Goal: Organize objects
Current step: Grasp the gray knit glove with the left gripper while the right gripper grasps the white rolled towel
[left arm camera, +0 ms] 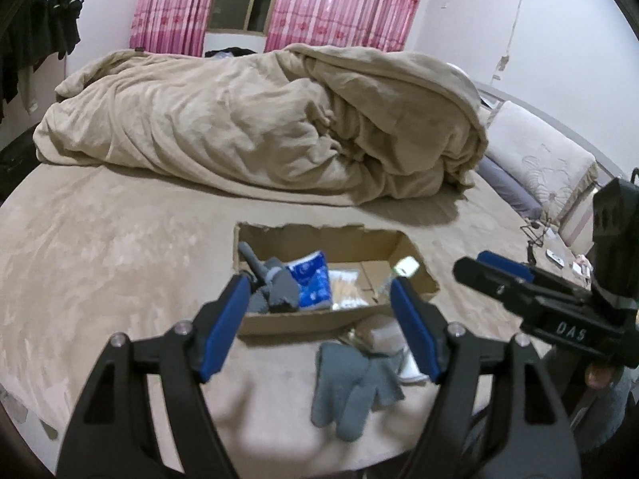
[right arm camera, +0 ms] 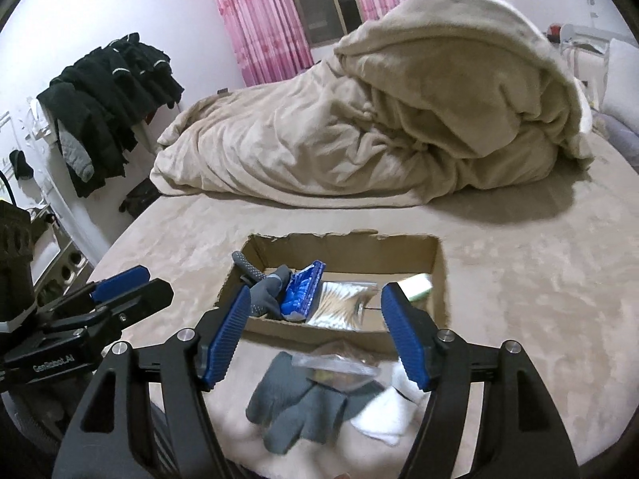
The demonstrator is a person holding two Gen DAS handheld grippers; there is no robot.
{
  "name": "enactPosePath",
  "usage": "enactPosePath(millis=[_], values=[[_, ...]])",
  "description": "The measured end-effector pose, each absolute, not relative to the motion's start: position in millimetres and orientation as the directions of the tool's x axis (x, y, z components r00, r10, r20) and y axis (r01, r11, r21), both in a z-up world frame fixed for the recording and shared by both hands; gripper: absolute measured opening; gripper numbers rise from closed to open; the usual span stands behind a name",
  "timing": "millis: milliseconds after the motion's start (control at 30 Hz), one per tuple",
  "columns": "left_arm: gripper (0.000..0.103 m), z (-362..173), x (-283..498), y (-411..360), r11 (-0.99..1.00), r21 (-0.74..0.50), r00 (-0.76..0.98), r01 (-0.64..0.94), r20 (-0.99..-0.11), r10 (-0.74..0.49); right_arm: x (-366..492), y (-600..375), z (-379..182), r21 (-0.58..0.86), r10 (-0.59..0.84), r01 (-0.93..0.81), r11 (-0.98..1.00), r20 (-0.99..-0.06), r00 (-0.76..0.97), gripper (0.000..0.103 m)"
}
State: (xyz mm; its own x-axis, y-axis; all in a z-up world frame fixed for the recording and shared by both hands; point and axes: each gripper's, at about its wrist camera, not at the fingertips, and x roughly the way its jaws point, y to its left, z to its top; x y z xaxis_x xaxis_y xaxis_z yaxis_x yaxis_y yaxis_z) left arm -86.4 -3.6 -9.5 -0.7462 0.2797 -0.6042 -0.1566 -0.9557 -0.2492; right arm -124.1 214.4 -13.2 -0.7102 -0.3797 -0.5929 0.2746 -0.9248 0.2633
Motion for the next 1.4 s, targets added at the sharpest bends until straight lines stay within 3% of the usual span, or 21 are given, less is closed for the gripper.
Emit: enactPosePath(millis=[300, 967, 1400], values=[[0.074, -23.8, -68.9, 7.9, -0.955, -0.254, -0.719, -0.154, -0.634, 0.284, -95.7, 239.1, -12.3, 0.245, -0.346, 0.246, -0.938, -0.594, -0.726, 0.071], [0.074, -109.4, -83.9, 39.5, -0.945, -0.273, -0.564, -0.181, -0.758, 0.327, -97.0, 267.0, -89.7, 0.275, -0.321, 0.172, -0.946, -0.709, -0.628, 0.071], [0.074, -141.0, -108.6, 53.2, -0.945, -0.255, -0.536, -0.205, -0.779, 0.327, -117.1, 268.2, -130.1, 0.299, -0.334, 0.157, -0.941, -0.755, -0.564, 0.071]])
